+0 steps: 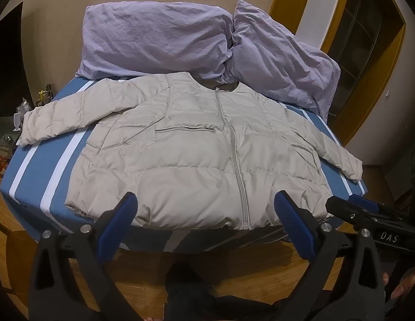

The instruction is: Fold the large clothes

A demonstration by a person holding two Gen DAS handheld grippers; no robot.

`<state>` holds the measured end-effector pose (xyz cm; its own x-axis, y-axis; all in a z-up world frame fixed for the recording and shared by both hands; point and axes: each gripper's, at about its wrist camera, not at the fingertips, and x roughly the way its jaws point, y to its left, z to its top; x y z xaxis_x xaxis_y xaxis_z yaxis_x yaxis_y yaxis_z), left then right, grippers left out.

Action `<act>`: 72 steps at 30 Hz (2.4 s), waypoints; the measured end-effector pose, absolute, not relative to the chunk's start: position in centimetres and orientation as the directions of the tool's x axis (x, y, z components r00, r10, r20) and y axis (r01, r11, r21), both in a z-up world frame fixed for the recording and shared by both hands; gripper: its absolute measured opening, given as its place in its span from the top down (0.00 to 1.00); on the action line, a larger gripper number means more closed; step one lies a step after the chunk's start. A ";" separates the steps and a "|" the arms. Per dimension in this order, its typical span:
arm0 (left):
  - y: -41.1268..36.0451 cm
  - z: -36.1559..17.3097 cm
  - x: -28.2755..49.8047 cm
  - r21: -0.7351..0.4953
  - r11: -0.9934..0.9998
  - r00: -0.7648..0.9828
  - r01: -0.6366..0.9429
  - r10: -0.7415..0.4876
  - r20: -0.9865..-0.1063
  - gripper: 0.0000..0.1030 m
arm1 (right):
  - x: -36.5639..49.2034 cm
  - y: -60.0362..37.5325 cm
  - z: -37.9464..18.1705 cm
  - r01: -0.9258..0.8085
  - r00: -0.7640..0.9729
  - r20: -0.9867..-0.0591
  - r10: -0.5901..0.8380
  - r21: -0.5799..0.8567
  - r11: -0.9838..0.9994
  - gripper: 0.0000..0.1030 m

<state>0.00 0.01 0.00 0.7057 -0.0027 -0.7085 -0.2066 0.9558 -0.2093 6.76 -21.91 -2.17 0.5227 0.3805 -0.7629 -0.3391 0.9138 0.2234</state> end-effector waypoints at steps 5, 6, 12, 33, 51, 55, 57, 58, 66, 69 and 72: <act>0.0 0.0 0.0 -0.206 0.957 0.705 -0.206 -0.001 -0.709 0.02 | 6.8 -21.9 -2.2 -0.339 0.522 -0.763 0.381 0.224 0.914 0.04; 0.0 0.0 0.0 -0.206 0.957 0.705 -0.206 -0.001 -0.709 0.02 | 6.8 -22.0 -2.1 -0.339 0.522 -0.763 0.381 0.225 0.914 0.04; 0.0 0.0 0.0 -0.203 0.957 0.705 -0.208 0.002 -0.710 0.02 | 6.8 -22.0 -2.1 -0.339 0.523 -0.762 0.382 0.225 0.913 0.04; 0.1 0.0 0.0 -0.197 0.959 0.705 -0.205 0.005 -0.709 0.02 | 6.9 -21.8 -2.2 -0.338 0.522 -0.762 0.384 0.228 0.913 0.04; 0.0 0.0 0.0 -0.193 0.960 0.704 -0.205 0.008 -0.710 0.02 | 6.9 -21.9 -2.2 -0.338 0.521 -0.762 0.386 0.231 0.912 0.04; 0.0 0.0 0.0 -0.192 0.959 0.704 -0.206 0.009 -0.710 0.02 | 7.0 -21.8 -2.1 -0.338 0.521 -0.761 0.386 0.231 0.912 0.04; 0.0 0.0 0.0 -0.192 0.959 0.703 -0.207 0.010 -0.711 0.02 | 7.0 -21.8 -2.1 -0.339 0.521 -0.761 0.387 0.232 0.912 0.04; 0.0 0.0 0.0 -0.191 0.960 0.704 -0.207 0.010 -0.710 0.02 | 7.0 -21.8 -2.1 -0.339 0.520 -0.761 0.387 0.232 0.912 0.04; 0.0 0.0 0.0 -0.190 0.960 0.703 -0.206 0.010 -0.711 0.02 | 7.1 -21.6 -2.2 -0.342 0.518 -0.762 0.388 0.231 0.911 0.04; 0.0 0.0 0.0 -0.190 0.960 0.702 -0.206 0.010 -0.712 0.02 | 7.3 -21.4 -2.5 -0.342 0.517 -0.763 0.388 0.231 0.911 0.04; 0.2 -0.1 -0.1 -0.191 0.960 0.700 -0.206 0.008 -0.714 0.02 | 7.2 -21.6 -2.3 -0.342 0.516 -0.763 0.388 0.232 0.911 0.04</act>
